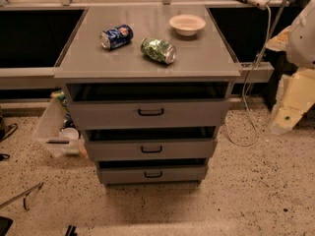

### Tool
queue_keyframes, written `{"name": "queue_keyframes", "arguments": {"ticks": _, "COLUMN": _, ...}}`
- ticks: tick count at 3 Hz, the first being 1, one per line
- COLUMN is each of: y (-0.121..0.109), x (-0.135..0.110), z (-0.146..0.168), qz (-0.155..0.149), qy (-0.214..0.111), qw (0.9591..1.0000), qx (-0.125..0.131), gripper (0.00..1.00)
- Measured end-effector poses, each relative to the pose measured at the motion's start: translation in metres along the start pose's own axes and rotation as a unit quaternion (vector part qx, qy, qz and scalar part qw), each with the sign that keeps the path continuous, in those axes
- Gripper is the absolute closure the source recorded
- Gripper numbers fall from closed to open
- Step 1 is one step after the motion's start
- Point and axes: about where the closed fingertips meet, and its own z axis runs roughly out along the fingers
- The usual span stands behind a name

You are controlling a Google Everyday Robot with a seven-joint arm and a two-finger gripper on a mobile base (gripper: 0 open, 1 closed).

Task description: Open middle drawer

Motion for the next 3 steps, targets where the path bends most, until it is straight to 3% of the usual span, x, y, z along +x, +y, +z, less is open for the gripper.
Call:
{"name": "queue_keyframes", "arguments": {"ticks": 1, "y": -0.002, "x": -0.002, "z": 0.002, "qz": -0.004, "qy": -0.005, "qw": 0.9999, "qx": 0.008, "gripper": 0.0}}
{"name": "queue_keyframes", "arguments": {"ticks": 2, "y": -0.019, "x": -0.005, "z": 0.032, "qz": -0.025, "qy": -0.022, "qw": 0.9993, "qx": 0.018, "gripper": 0.0}}
{"name": "queue_keyframes", "arguments": {"ticks": 3, "y": -0.042, "x": -0.009, "z": 0.086, "qz": -0.049, "qy": -0.064, "qw": 0.9963, "qx": 0.031, "gripper": 0.0}}
